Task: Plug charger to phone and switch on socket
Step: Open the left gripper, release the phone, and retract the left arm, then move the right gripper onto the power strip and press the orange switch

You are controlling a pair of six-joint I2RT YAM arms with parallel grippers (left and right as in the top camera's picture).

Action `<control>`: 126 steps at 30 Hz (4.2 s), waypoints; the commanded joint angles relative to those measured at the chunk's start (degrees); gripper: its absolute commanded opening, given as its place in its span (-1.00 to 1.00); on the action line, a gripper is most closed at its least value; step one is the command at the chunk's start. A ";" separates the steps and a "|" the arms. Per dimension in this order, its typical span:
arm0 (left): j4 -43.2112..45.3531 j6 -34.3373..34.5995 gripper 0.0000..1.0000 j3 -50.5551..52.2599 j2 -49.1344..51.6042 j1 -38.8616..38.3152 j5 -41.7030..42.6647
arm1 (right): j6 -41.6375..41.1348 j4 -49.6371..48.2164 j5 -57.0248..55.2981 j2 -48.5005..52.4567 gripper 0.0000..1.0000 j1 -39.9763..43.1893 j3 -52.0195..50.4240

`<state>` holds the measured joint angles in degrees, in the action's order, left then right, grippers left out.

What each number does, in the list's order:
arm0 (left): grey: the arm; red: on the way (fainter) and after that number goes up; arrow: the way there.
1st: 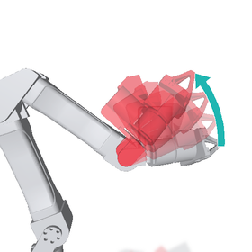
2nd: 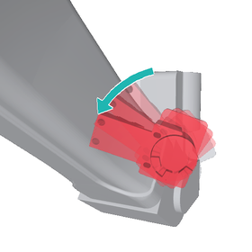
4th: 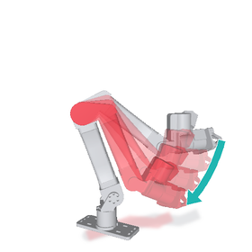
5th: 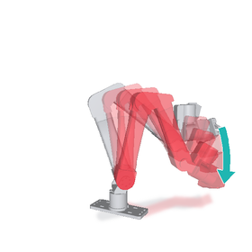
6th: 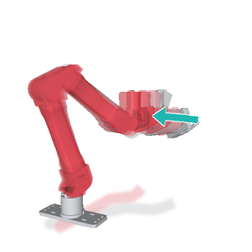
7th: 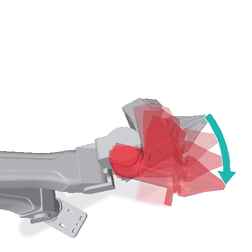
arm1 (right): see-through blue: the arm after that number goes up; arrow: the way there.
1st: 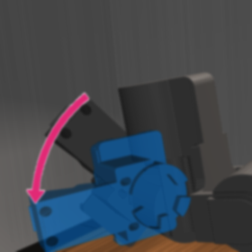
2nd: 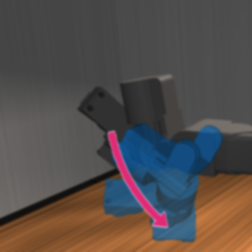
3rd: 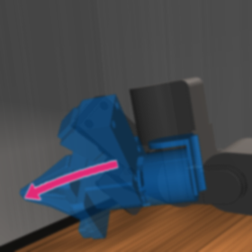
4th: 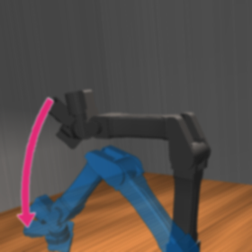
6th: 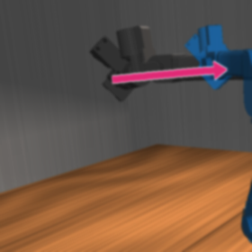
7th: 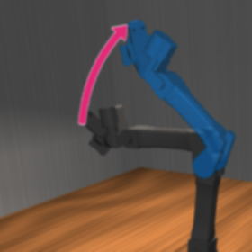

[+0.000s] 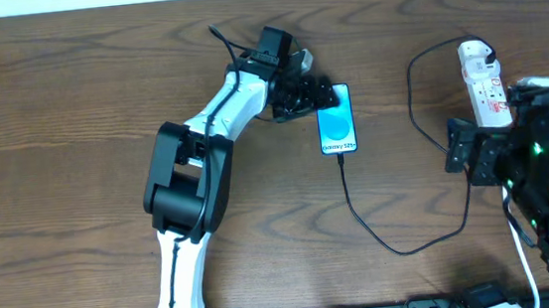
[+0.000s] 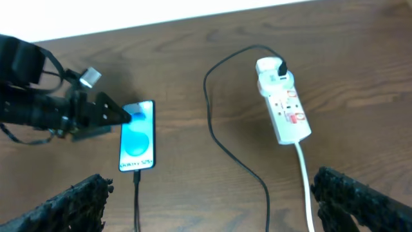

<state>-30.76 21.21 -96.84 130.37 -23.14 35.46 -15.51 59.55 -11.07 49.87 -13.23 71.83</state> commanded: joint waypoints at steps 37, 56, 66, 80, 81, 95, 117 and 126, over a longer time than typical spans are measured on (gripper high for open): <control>-57.00 -14.95 0.86 12.20 -73.61 7.26 -26.51 | -0.37 -3.80 22.69 34.38 0.99 0.26 -0.37; -62.62 -15.63 0.85 17.03 -90.23 7.21 -40.04 | -2.93 -9.60 21.44 45.44 -0.97 0.02 -0.37; -62.58 -15.63 0.85 17.03 -99.78 9.46 -42.62 | -12.48 0.50 -0.17 44.61 -0.97 4.87 0.11; -62.49 -15.63 0.85 17.03 -113.57 17.03 -42.62 | -16.61 0.26 0.61 43.60 -0.98 23.52 10.38; -62.45 -15.63 0.85 17.03 -114.03 17.03 -42.62 | -16.57 0.42 0.98 43.82 -0.98 24.52 11.34; -62.42 -15.65 0.85 17.11 -115.01 17.03 -42.62 | -14.01 11.21 4.68 64.35 -0.98 30.23 38.62; -62.62 -15.63 0.85 17.14 -120.21 17.70 -43.93 | -14.01 2.36 5.86 79.49 -0.98 30.18 40.22; -62.64 -15.63 0.86 17.14 -126.22 19.23 -43.93 | -13.99 0.00 5.88 81.31 -0.98 30.18 40.22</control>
<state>-92.05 5.93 -79.94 5.67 -4.29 -7.86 -30.33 60.07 -5.10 130.37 16.69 110.80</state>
